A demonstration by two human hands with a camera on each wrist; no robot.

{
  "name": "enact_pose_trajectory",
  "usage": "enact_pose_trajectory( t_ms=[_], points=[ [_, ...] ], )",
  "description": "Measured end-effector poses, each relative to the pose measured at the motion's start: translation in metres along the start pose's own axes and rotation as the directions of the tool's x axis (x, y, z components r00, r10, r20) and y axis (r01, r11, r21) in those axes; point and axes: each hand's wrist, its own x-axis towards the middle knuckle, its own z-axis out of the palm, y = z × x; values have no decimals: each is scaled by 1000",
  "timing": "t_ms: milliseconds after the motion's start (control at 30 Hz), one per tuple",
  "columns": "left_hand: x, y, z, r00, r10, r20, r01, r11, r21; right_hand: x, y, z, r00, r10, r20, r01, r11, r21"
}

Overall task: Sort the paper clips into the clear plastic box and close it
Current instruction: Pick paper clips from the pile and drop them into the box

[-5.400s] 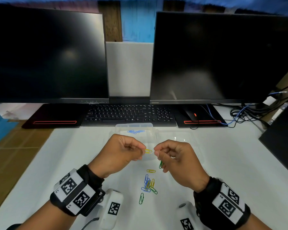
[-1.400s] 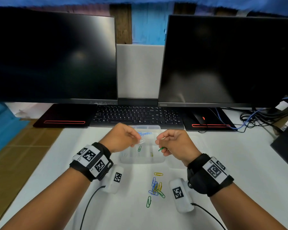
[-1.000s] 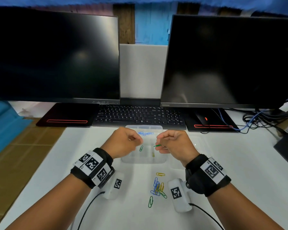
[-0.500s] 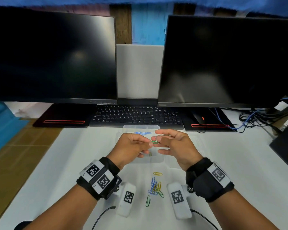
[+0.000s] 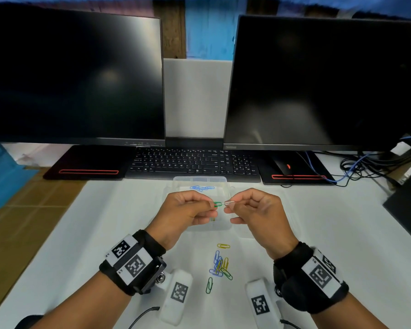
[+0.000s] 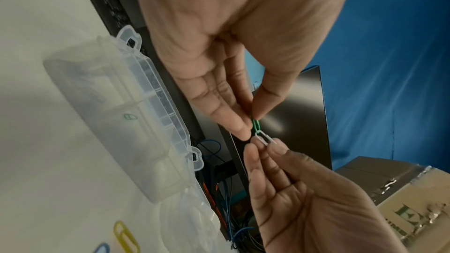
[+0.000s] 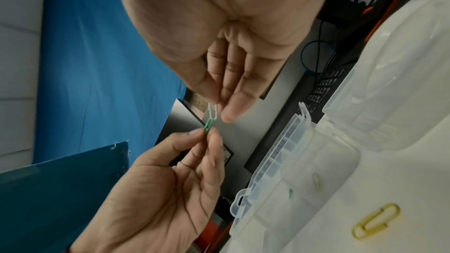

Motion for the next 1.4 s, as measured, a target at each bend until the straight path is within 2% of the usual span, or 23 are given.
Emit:
enact_pose_trajectory(
  t_ms=[133, 333, 633, 833, 933, 1033, 1167, 1400],
  points=[
    [-3, 0, 5, 1000, -5, 17, 7, 997, -82, -8, 2, -1, 999, -32, 1, 32, 999, -23],
    [-8, 7, 10, 1000, 25, -3, -25, 994, -105, -9, -7, -1, 993, -114, -10, 114, 993, -7],
    [-12, 16, 10, 994, 59, 91, -61, 998, 22, -21, -12, 3, 987, -152, -58, 154, 987, 42],
    [-15, 19, 1, 980, 16, 199, -45, 988, 146, -26, -8, 4, 998, -66, -9, 67, 995, 79],
    [-15, 19, -1, 970, -3, 245, -51, 975, 214, -28, -6, 5, 999, 20, 28, -22, 996, 91],
    [-15, 17, -2, 972, 10, 235, -69, 967, 246, -28, -9, 3, 990, 124, 61, -129, 987, 92],
    [-16, 19, -2, 984, 71, 161, -98, 980, 171, -28, -14, 1, 972, 189, 137, -205, 973, 110],
    [-18, 20, 3, 984, 103, 143, -105, 995, 4, -32, -14, 6, 980, 141, 142, -160, 978, 132]
  ],
)
